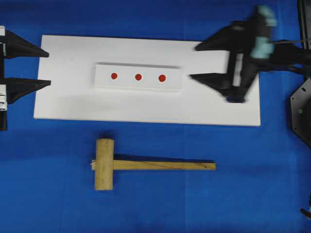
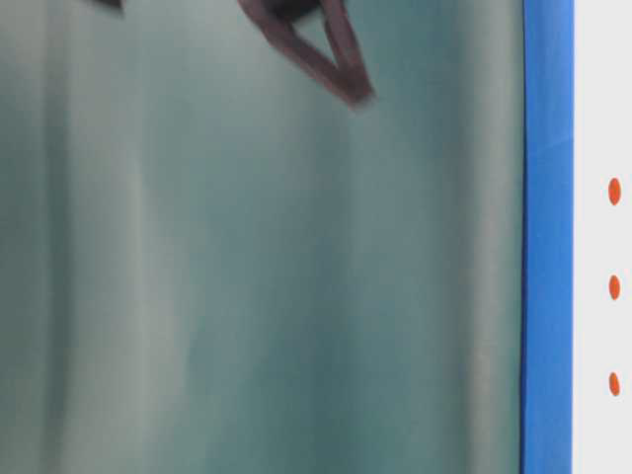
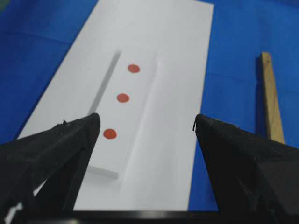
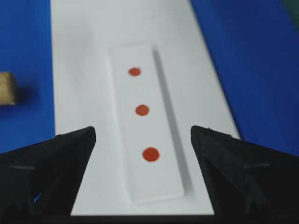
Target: Hit the mark with a hammer.
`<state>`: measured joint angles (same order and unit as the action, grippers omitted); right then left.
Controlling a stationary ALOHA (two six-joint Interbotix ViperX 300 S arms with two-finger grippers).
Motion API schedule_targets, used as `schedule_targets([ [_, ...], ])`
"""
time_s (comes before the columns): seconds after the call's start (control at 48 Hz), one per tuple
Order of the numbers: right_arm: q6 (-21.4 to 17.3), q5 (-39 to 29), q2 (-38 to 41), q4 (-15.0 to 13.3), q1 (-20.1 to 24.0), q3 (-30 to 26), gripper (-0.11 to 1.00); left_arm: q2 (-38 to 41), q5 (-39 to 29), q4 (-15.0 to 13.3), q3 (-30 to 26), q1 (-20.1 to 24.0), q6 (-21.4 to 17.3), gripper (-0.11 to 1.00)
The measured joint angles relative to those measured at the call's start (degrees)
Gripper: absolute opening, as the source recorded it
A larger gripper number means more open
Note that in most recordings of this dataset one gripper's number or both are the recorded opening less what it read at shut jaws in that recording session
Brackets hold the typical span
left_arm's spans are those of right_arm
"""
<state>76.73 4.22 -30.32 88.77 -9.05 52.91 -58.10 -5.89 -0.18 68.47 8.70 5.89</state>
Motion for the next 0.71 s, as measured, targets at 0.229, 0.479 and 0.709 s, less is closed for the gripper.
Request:
schedule_targets([
  [0.229, 0.79, 0.18, -13.97, -0.09, -0.09, 8.17, 0.81, -4.04, -2.55, 0.00, 0.00, 0.00, -1.67, 0.79],
  [0.479, 2.90, -0.88, -23.20, -0.18, -0.09, 15.91, 0.81, -7.82, -5.19, 0.00, 1.05, 0.00, -4.66, 0.79],
  [0.709, 2.99, -3.25, -26.19, -0.18, -0.09, 21.18, 0.80, -10.90, -5.71, 0.00, 3.08, 0.00, -5.01, 0.79],
])
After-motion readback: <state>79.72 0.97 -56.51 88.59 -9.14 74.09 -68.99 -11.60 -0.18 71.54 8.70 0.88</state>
